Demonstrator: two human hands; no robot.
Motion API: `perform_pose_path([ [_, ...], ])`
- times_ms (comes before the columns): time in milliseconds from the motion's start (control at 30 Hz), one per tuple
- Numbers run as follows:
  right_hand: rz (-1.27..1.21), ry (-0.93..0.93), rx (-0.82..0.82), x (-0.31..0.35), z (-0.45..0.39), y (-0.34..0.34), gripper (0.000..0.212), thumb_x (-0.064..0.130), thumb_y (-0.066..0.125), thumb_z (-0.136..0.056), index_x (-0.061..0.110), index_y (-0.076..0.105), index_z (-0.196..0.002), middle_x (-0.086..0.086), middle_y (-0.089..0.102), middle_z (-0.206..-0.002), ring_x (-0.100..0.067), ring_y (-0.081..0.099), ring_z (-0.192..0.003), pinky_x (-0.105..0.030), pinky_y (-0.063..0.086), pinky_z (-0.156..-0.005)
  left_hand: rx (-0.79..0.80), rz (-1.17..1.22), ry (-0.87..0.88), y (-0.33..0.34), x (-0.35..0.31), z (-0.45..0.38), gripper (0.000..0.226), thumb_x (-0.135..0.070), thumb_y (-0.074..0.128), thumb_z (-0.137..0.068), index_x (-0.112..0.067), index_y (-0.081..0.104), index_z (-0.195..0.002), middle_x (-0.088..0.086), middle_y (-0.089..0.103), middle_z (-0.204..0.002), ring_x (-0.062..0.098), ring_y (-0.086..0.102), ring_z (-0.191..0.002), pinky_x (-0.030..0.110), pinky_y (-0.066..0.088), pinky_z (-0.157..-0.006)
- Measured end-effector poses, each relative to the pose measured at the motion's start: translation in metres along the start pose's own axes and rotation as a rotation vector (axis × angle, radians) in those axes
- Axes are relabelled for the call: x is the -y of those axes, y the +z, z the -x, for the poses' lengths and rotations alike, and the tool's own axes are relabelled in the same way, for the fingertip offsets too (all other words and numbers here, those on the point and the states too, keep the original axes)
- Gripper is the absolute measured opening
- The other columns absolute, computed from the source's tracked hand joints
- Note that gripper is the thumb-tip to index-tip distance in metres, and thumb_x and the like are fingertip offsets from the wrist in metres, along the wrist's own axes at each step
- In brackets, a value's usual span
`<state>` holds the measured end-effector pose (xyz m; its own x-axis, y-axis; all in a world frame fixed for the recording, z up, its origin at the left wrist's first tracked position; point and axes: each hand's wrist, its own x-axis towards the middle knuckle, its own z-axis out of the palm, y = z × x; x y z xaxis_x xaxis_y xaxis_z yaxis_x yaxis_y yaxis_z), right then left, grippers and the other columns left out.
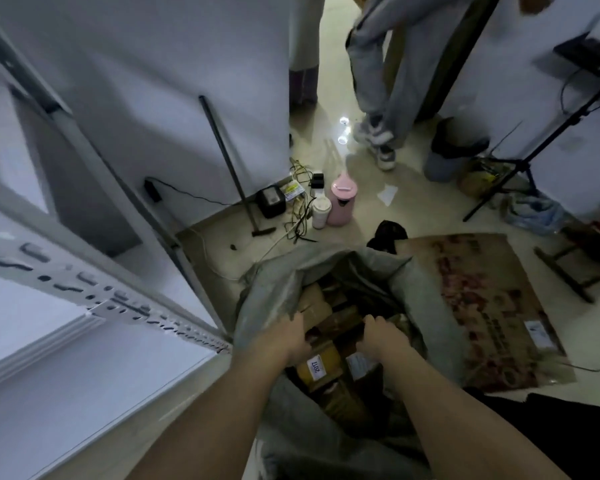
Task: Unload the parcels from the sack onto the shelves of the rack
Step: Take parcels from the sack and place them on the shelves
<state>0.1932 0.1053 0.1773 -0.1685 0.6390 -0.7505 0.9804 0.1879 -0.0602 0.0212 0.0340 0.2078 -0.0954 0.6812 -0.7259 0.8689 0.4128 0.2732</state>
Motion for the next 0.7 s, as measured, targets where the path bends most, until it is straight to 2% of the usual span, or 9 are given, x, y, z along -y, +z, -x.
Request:
perform_pose_path([
  [133, 0.199, -0.018, 0.001, -0.027, -0.054, 0.016, 0.041, 0.027, 0.05, -0.096, 0.011, 0.038, -0.132, -0.011, 0.045, -0.134, -0.029, 0.045, -0.123, -0.037, 0.042, -0.096, 0.0, -0.017, 0.013, 0.032, -0.007, -0.042, 0.051, -0.039, 0.049, -0.096, -0.013, 0.034, -0.137, 0.014, 0.038, -0.14, 0.031, 0.043, -0.123, 0.038, 0.04, -0.095],
  [233, 0.5, -0.052, 0.039, -0.038, -0.093, 0.023, 0.053, 0.029, 0.054, -0.094, 0.014, 0.032, -0.139, -0.011, 0.042, -0.14, -0.03, 0.041, -0.128, -0.04, 0.038, -0.102, -0.012, -0.07, 0.041, 0.056, -0.012, -0.071, 0.053, -0.035, 0.049, -0.093, -0.015, 0.033, -0.14, 0.014, 0.037, -0.143, 0.032, 0.04, -0.125, 0.039, 0.039, -0.097],
  [300, 0.663, -0.04, 0.094, -0.044, -0.116, 0.023, 0.066, 0.033, 0.056, -0.093, 0.015, 0.023, -0.147, -0.011, 0.034, -0.147, -0.032, 0.035, -0.133, -0.042, 0.035, -0.106, 0.001, -0.1, 0.048, 0.069, -0.011, -0.087, 0.059, -0.031, 0.051, -0.092, -0.015, 0.028, -0.144, 0.014, 0.033, -0.146, 0.034, 0.035, -0.129, 0.043, 0.038, -0.101],
  [500, 0.877, 0.026, 0.237, -0.057, -0.164, 0.027, 0.066, 0.034, 0.04, -0.101, 0.02, 0.006, -0.155, -0.011, 0.013, -0.159, -0.036, 0.018, -0.144, -0.051, 0.021, -0.115, 0.024, -0.194, 0.108, 0.094, -0.012, -0.117, 0.062, -0.031, 0.053, -0.093, -0.015, 0.024, -0.146, 0.014, 0.033, -0.144, 0.034, 0.038, -0.127, 0.043, 0.038, -0.097],
  [600, 0.991, 0.009, 0.297, -0.055, -0.166, 0.026, 0.073, 0.039, 0.041, -0.101, 0.023, -0.005, -0.155, -0.008, -0.002, -0.162, -0.037, 0.011, -0.147, -0.052, 0.017, -0.117, 0.023, -0.205, 0.126, 0.095, -0.017, -0.124, 0.063, -0.03, 0.048, -0.095, -0.016, 0.018, -0.149, 0.013, 0.03, -0.146, 0.032, 0.037, -0.129, 0.04, 0.039, -0.093],
  [700, 1.106, -0.047, 0.305, -0.056, -0.167, 0.032, 0.079, 0.038, 0.046, -0.099, 0.024, -0.008, -0.155, -0.008, -0.006, -0.162, -0.038, 0.011, -0.146, -0.052, 0.019, -0.117, 0.016, -0.204, 0.132, 0.096, -0.02, -0.128, 0.065, -0.029, 0.047, -0.096, -0.017, 0.014, -0.151, 0.012, 0.026, -0.148, 0.033, 0.037, -0.129, 0.04, 0.038, -0.092],
])
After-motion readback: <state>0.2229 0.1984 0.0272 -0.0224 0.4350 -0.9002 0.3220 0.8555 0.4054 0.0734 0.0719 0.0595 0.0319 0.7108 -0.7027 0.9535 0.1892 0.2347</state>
